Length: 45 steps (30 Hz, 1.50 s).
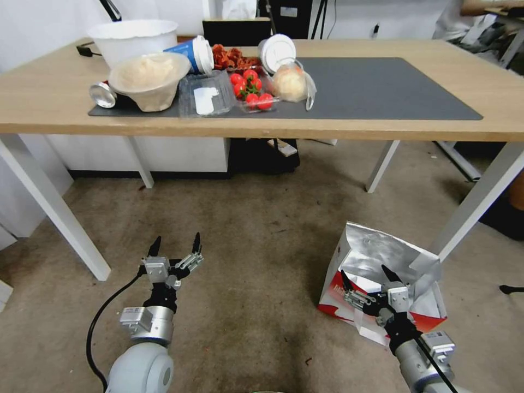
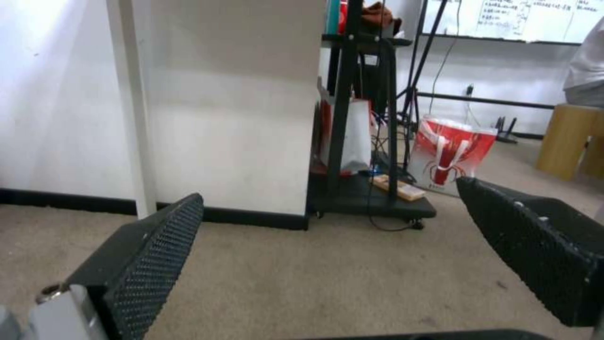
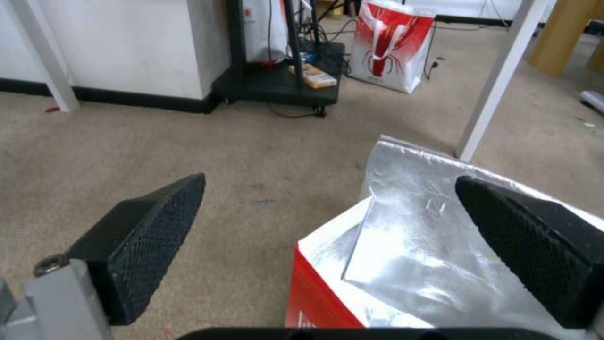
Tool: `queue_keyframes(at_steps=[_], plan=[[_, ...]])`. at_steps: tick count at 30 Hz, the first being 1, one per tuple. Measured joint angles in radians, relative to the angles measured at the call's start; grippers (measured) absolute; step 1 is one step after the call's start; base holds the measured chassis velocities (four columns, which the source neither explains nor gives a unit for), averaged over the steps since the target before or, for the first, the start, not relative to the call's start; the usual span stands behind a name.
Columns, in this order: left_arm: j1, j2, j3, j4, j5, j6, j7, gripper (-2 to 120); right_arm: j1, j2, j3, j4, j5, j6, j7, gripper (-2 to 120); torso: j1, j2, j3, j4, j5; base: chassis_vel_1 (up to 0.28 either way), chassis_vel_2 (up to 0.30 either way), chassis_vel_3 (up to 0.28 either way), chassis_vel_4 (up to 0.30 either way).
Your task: Pick up the food delivery bag from the floor and place it on the table.
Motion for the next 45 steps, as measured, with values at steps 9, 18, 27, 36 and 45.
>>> queue_keyframes(at_steps=[9,18,27,36,45], plan=[[-0.003,-0.003,0.002,0.005,0.0,-0.01,0.001,100,0.001,-0.001,-0.001,0.001,0.002,0.009,-0.008,100,-0.005,-0.036,-0.031,0.0,0.0,0.0,0.0,0.0,0.0],[-0.005,-0.003,0.001,0.009,-0.001,-0.02,0.0,100,0.004,-0.002,-0.001,-0.003,0.002,0.014,-0.013,100,-0.005,-0.068,-0.063,0.0,0.0,0.0,0.0,0.0,0.0],[-0.008,-0.001,-0.001,0.01,-0.006,-0.024,0.0,100,0.005,-0.002,0.001,0.001,0.001,0.015,-0.019,100,-0.01,-0.089,-0.068,0.0,0.0001,0.0,0.0,0.0,0.0],[-0.008,0.002,-0.002,0.007,-0.006,-0.026,-0.001,100,0.007,-0.006,-0.003,-0.004,0.008,0.062,-0.052,100,-0.011,-0.087,-0.068,0.0,0.0001,0.0,0.0,0.0,0.0],[-0.015,0.005,-0.004,0.0,-0.004,-0.022,-0.006,100,0.048,-0.07,0.03,-0.004,0.047,0.1,-0.084,100,-0.01,-0.084,-0.068,-0.0001,0.0003,0.0,0.0,0.0,0.0]])
